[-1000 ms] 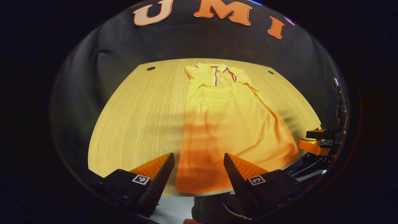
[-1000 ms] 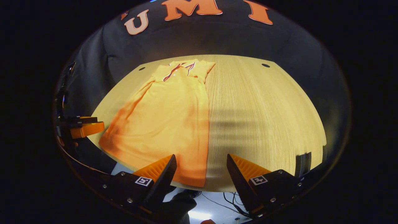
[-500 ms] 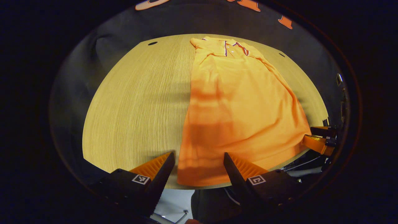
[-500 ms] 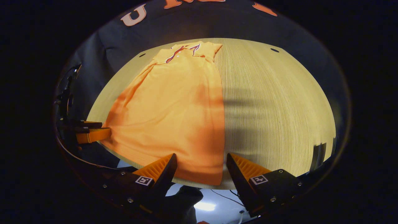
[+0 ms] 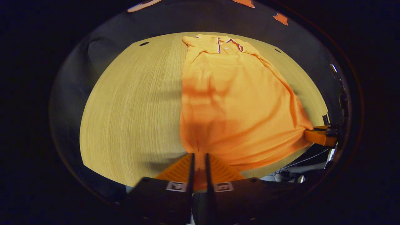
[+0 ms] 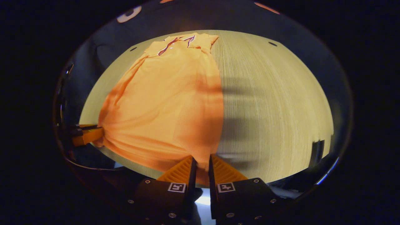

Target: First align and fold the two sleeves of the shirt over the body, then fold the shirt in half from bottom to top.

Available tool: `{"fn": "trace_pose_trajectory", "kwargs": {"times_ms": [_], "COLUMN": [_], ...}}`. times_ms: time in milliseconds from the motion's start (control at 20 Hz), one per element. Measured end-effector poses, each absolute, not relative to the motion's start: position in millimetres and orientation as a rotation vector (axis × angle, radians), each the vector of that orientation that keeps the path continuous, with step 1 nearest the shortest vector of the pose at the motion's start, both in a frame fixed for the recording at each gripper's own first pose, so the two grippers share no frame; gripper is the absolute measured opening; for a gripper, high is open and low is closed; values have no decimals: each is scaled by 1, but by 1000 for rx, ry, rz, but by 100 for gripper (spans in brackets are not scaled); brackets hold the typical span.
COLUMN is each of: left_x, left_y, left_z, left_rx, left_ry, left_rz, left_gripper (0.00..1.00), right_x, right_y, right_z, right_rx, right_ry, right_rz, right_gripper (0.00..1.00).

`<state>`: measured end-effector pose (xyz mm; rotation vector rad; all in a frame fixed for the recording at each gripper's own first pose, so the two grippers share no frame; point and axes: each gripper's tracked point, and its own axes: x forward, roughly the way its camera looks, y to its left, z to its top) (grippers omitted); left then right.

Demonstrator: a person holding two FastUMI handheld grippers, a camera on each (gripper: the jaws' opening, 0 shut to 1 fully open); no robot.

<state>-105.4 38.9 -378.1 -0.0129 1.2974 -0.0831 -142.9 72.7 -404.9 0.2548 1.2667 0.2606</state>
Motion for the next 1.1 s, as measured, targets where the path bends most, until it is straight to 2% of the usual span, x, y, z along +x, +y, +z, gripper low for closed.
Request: {"fn": "trace_pose_trajectory", "kwargs": {"times_ms": [50, 100, 150, 200, 250, 750, 1100], "left_x": [-105, -105, -101, -96, -90, -5, 85], "left_y": [38, 39, 40, 39, 38, 31, 34], "left_z": [-376, -377, -372, -367, -362, -303, -274], "left_rx": [2, 1, -18, -35, -40, -30, -17], "left_ry": [1311, 1317, 1295, 1280, 1270, 1105, 1008], "left_rz": [-111, -122, -121, -126, -132, -199, -229], "left_gripper": [8, 4, 4, 4, 4, 4, 3], "right_x": [-141, -141, -133, -127, -122, -37, 34], "right_y": [75, 71, 66, 67, 74, 63, 54], "right_z": [-404, -407, -394, -410, -404, -335, -307], "right_rx": [291, 280, 277, 308, 354, 354, 332], "right_ry": [1258, 1258, 1245, 1217, 1220, 1038, 970], "right_rz": [261, 258, 246, 217, 241, 248, 223], "right_gripper": [22, 22, 22, 8, 3, 3, 3]}}
